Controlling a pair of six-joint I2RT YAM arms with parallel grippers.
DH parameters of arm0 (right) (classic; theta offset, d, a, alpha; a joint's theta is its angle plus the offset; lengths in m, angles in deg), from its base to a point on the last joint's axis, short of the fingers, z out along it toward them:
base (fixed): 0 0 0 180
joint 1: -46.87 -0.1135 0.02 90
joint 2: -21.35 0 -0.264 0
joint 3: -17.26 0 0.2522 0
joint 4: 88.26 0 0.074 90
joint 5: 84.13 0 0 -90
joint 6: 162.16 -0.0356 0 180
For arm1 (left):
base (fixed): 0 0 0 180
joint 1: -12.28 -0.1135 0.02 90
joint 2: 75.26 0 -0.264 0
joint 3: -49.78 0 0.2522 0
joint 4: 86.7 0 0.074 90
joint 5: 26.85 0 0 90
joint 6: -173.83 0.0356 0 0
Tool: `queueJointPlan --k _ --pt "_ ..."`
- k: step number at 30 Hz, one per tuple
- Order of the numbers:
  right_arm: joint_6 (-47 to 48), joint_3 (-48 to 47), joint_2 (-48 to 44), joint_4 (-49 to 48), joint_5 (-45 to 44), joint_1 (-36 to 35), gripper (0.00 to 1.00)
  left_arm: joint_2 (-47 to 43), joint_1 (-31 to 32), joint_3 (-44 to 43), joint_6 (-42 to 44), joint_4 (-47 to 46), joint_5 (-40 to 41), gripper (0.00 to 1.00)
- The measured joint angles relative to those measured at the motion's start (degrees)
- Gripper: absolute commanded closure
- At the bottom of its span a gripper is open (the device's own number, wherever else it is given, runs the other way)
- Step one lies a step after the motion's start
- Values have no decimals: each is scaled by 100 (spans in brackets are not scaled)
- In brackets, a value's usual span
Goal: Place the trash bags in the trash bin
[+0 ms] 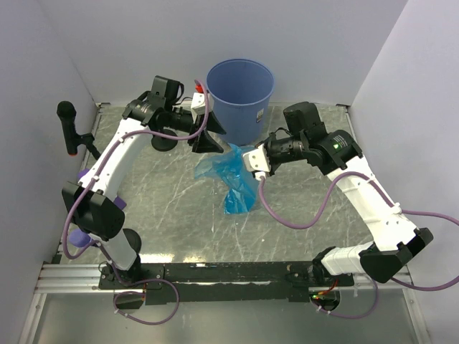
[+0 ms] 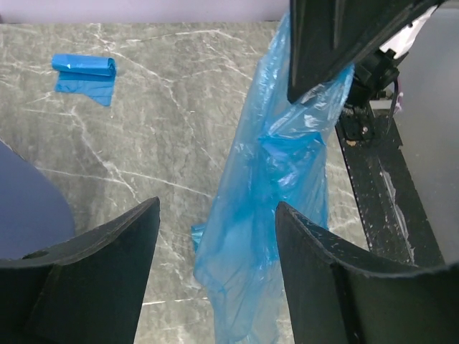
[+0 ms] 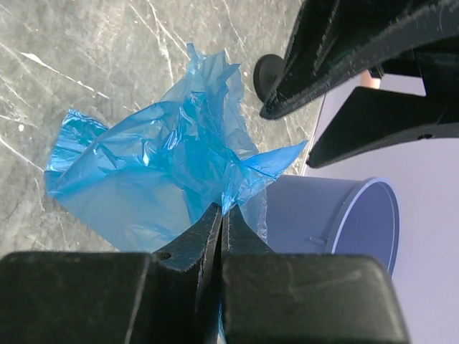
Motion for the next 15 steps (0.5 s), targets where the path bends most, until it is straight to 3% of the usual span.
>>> queueJointPlan --k 8,15 --pt "-107 0 0 -192 -26 0 100 4 55 -142 516 433 114 31" --pt "-98 0 -7 -295 -22 -13 100 79 212 -103 498 262 330 41"
